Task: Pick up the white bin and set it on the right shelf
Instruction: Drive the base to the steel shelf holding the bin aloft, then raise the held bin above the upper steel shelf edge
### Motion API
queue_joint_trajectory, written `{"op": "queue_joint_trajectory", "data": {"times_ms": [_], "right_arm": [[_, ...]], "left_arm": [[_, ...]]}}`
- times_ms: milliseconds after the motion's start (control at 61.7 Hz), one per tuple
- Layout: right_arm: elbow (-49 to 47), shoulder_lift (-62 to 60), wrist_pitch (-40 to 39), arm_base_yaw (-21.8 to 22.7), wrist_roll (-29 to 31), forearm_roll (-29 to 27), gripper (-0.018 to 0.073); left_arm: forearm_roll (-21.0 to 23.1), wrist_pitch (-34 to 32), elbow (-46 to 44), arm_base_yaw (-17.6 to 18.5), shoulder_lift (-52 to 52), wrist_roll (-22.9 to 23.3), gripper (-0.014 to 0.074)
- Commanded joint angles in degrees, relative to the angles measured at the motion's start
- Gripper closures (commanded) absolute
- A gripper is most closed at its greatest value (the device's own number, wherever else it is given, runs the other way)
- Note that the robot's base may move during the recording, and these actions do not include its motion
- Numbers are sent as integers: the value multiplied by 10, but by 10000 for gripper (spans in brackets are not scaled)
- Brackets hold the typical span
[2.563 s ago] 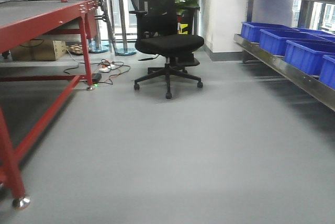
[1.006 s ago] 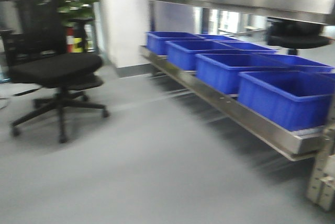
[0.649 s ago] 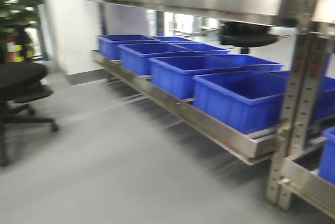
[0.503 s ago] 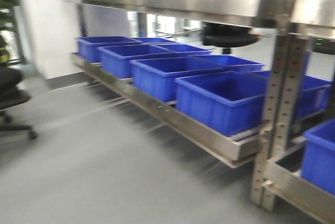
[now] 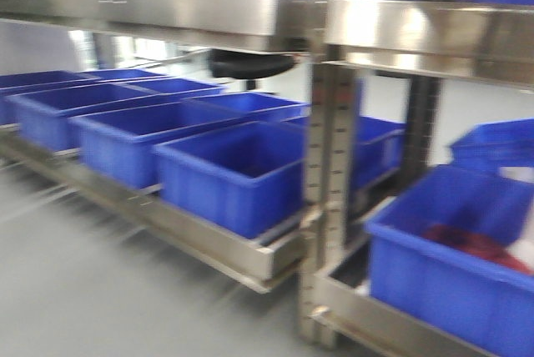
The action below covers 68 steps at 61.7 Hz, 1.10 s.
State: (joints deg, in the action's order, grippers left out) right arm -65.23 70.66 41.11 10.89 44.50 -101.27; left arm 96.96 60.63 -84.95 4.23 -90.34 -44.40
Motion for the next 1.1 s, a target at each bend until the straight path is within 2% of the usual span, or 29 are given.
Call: {"op": "queue_joint_trajectory", "data": {"times_ms": [0, 1087], "right_arm": [[-24, -22, 105, -21, -4, -76, 503], [-24, -22, 104, -21, -4, -76, 503]], "left_arm": [[26, 140, -19, 28, 29, -14, 722], [26, 140, -19, 28, 29, -14, 722]]}}
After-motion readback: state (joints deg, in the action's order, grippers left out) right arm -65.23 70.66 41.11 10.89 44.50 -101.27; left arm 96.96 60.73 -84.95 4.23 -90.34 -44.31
